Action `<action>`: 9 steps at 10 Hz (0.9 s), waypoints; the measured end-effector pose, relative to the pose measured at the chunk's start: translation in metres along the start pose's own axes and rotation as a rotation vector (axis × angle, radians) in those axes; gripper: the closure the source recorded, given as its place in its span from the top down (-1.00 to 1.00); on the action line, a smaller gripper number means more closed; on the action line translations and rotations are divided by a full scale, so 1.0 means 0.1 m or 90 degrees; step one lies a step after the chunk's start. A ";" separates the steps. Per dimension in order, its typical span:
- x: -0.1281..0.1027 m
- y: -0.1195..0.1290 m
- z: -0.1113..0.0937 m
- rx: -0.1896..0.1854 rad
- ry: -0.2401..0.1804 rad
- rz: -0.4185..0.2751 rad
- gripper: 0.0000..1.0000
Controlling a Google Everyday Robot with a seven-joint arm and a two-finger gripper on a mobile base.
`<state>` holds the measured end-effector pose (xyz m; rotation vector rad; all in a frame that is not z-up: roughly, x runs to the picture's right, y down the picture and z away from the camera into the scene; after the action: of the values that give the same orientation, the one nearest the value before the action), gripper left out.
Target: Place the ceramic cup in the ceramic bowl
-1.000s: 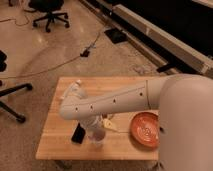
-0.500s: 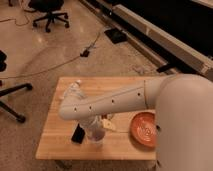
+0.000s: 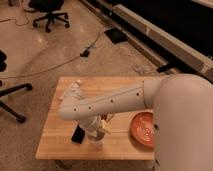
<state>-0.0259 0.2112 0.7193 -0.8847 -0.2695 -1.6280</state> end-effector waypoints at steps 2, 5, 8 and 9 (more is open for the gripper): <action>0.01 0.01 0.00 0.002 0.001 -0.004 -0.06; 0.02 0.01 0.00 0.003 0.003 -0.008 -0.51; 0.04 0.01 -0.01 0.007 0.006 -0.012 -0.51; 0.04 0.02 -0.01 0.007 0.007 -0.013 -0.51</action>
<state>-0.0247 0.2069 0.7210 -0.8673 -0.2802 -1.6488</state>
